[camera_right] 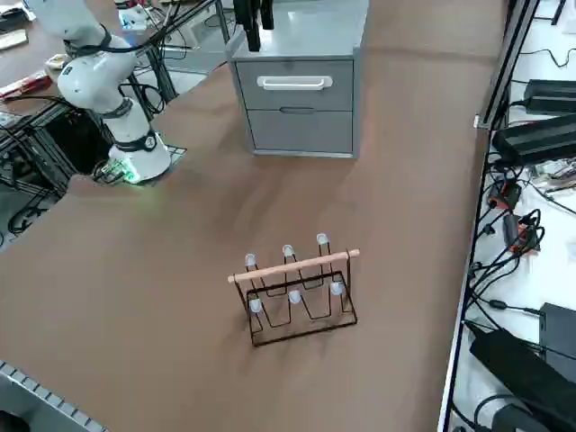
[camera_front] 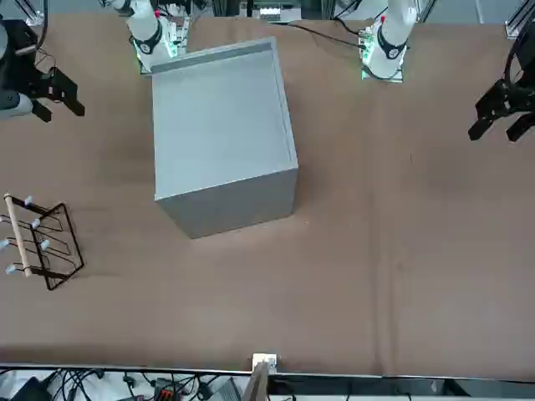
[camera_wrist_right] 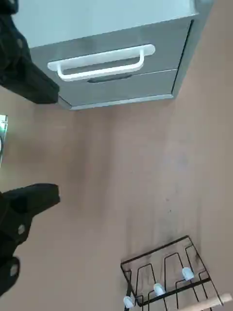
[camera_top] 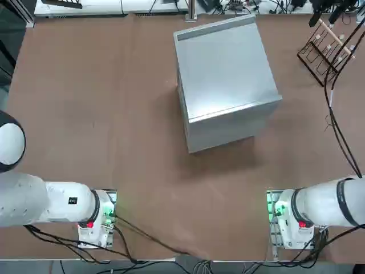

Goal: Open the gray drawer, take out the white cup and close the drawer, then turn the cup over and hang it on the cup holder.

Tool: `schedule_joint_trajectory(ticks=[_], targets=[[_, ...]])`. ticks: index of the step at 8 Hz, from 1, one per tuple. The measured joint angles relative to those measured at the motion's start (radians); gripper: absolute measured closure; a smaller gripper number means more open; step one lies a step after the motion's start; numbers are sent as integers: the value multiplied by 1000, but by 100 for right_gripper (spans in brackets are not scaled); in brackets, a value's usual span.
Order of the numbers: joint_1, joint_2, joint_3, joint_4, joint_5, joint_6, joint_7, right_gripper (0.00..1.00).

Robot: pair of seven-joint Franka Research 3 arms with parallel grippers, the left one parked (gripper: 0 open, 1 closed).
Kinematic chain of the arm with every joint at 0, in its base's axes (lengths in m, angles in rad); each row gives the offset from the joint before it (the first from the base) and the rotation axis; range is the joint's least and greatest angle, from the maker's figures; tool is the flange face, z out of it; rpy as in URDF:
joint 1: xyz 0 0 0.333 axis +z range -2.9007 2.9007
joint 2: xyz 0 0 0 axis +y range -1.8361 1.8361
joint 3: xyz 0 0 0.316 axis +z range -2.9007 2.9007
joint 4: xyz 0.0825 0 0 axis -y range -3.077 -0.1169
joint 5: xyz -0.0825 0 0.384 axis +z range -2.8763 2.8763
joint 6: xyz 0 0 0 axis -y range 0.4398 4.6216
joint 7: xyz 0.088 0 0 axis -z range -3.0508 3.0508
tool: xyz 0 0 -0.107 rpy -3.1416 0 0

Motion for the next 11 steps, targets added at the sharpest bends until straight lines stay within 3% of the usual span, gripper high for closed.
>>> schedule_joint_trajectory(ticks=[4,7,11], targets=[[0,10,1,16,4,2,0,0],[2,31,5,1,98,34,1,0],[17,58,12,-192,208,216,3,0]])
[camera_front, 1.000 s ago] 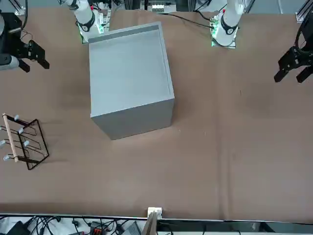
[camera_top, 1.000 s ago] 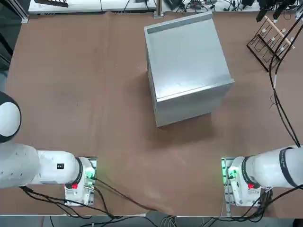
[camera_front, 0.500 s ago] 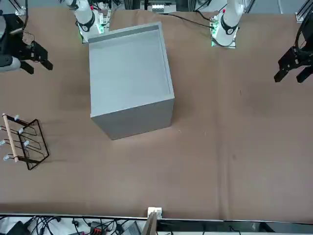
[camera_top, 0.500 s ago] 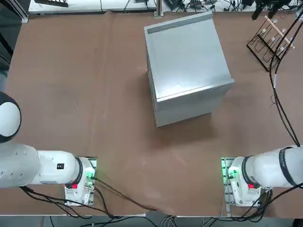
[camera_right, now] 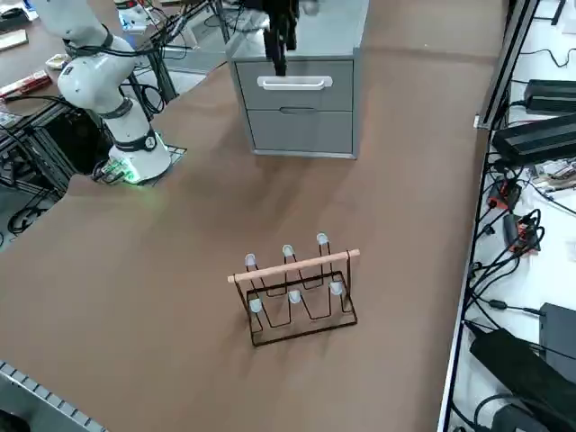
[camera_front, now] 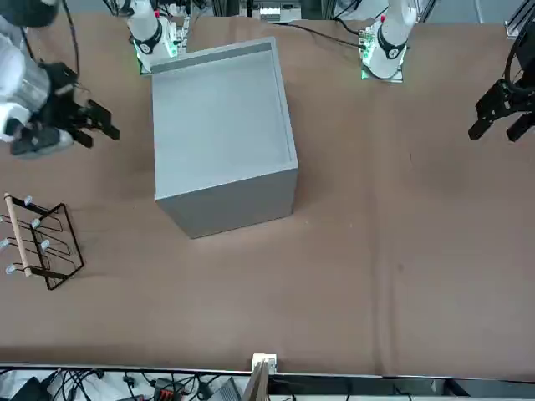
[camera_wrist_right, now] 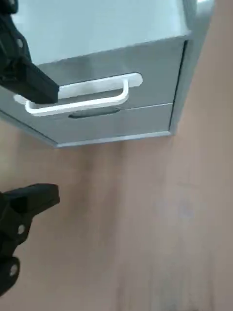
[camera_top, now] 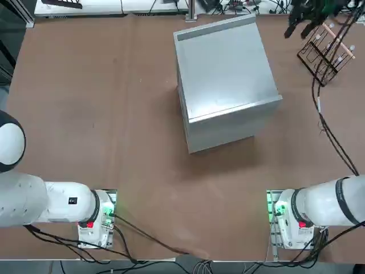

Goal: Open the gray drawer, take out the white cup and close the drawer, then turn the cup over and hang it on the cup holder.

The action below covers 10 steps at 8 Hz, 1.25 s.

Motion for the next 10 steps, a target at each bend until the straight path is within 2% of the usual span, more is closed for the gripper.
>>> schedule_joint_trajectory(ticks=[1,4,7,10], targets=[[3,0,0,-51,28,54,0,0],[9,0,0,-97,117,111,0,0],[13,9,1,-180,172,234,-2,0],[43,43,3,-197,215,260,-6,0]])
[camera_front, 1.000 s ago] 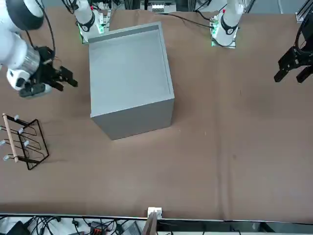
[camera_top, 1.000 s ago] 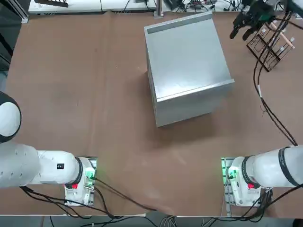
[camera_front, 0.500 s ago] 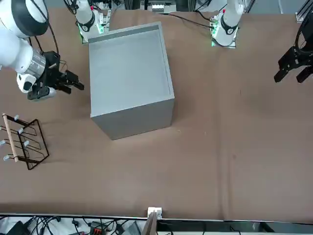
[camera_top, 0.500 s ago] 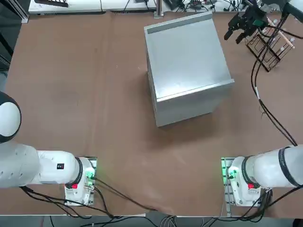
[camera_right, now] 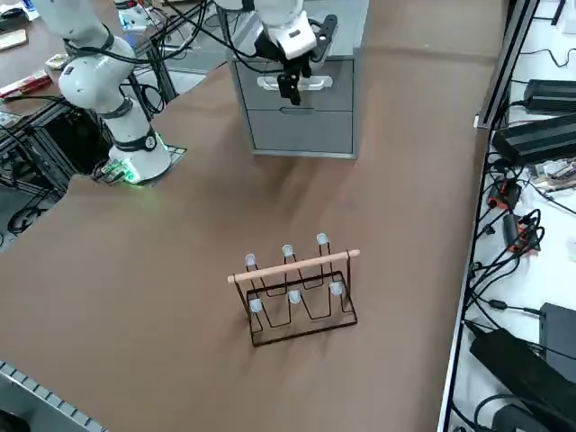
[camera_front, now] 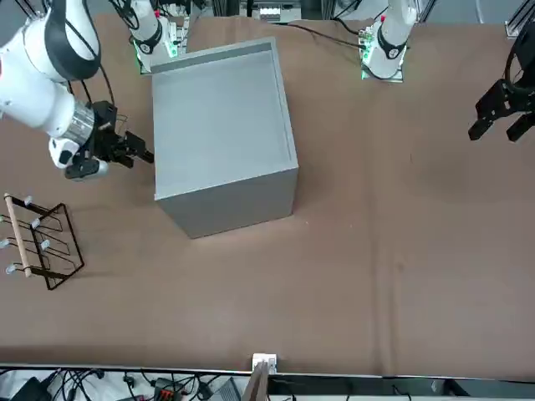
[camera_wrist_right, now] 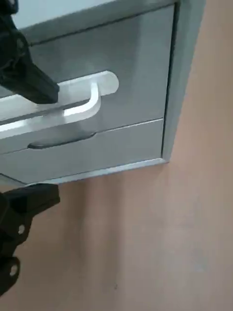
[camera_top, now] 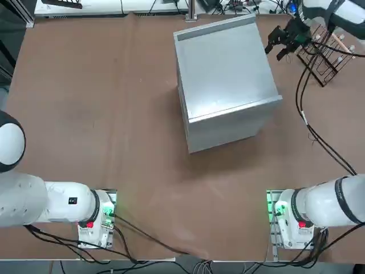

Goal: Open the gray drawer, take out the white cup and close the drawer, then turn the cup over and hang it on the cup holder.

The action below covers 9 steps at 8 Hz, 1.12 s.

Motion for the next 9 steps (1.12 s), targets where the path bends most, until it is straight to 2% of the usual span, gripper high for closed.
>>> schedule_joint_trajectory(ticks=[2,9], targets=[[10,22,-1,0,37,1,-31,0],[2,62,-13,2,47,-22,-156,1]])
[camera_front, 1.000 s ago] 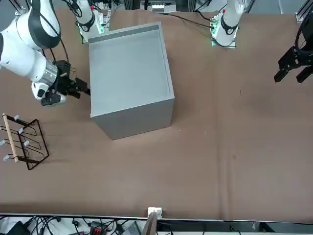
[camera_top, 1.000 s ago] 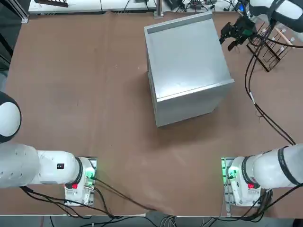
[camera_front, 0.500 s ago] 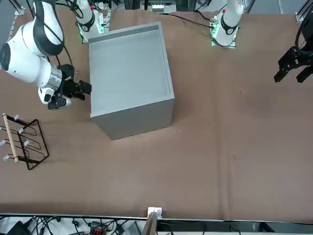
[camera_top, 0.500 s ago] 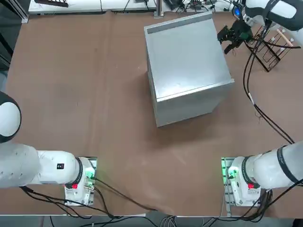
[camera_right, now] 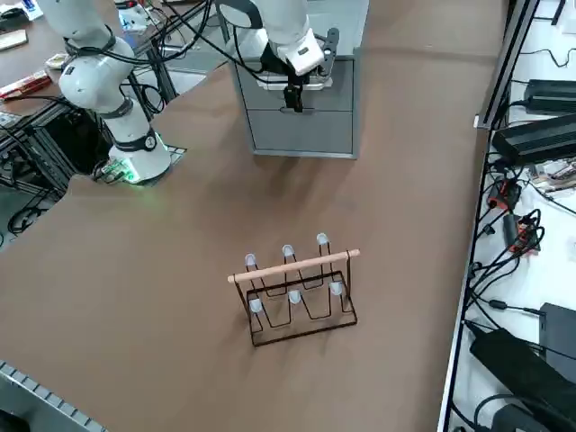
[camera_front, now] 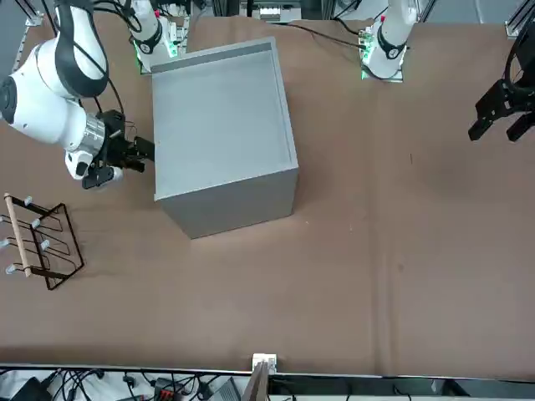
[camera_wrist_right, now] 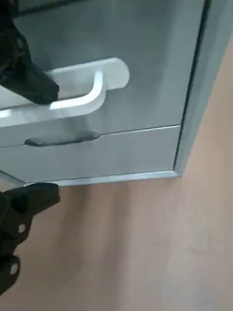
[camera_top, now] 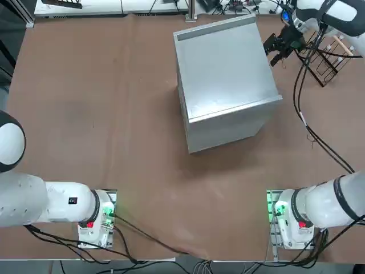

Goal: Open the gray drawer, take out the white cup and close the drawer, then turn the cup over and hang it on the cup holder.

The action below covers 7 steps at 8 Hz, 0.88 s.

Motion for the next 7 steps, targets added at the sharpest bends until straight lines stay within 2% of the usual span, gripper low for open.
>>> schedule_joint_trajectory(ticks=[3,7], targets=[[-30,10,2,7,-4,-26,-84,1],[-179,16,-4,24,-117,-80,-236,1]])
